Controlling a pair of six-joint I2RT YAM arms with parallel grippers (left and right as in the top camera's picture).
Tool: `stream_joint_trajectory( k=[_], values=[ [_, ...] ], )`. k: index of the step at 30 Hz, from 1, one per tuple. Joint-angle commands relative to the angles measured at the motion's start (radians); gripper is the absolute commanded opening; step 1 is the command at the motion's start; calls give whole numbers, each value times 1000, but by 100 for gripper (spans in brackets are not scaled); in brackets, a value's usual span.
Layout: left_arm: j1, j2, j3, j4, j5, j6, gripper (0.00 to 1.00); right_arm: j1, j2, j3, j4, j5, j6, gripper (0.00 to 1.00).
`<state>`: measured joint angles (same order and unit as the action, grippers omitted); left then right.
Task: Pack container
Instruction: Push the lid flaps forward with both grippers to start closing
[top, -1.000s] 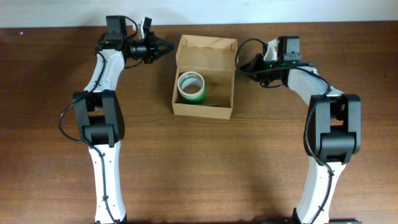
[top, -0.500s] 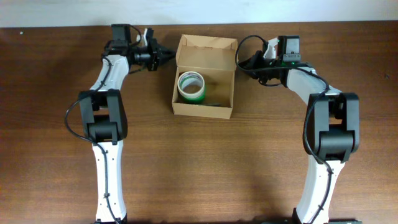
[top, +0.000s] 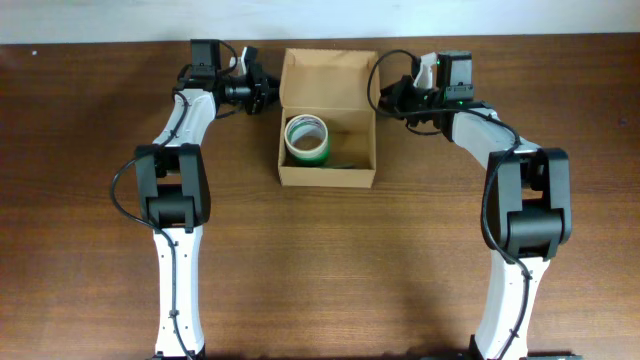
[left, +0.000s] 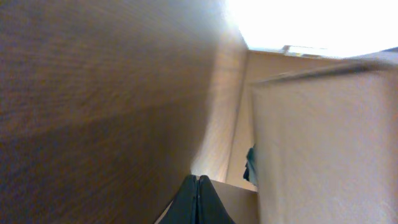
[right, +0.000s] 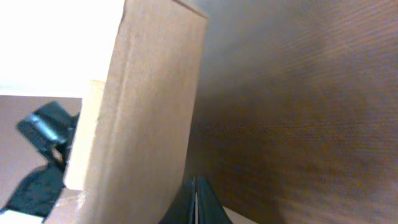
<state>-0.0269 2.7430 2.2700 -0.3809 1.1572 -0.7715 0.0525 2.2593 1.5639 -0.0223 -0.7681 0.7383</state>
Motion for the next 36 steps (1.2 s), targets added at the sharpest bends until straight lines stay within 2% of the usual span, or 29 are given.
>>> stream_joint_trajectory(
  k=[1, 6, 16, 24, 36],
  values=[
    [5, 11, 9, 102, 86, -2, 2, 6, 8, 6, 85, -93, 3, 4],
    [23, 11, 53, 235, 165, -11, 1, 6, 8, 9, 117, -137, 4, 4],
    [56, 11, 192, 234, 243, -32, 2, 5, 8, 26, 154, -186, 3, 4],
    [55, 11, 254, 234, 286, -50, 2, 5, 8, 110, 169, -204, 4, 4],
    [35, 11, 263, 223, 249, -55, 2, 5, 8, 140, 169, -208, 21, 4]
  ],
)
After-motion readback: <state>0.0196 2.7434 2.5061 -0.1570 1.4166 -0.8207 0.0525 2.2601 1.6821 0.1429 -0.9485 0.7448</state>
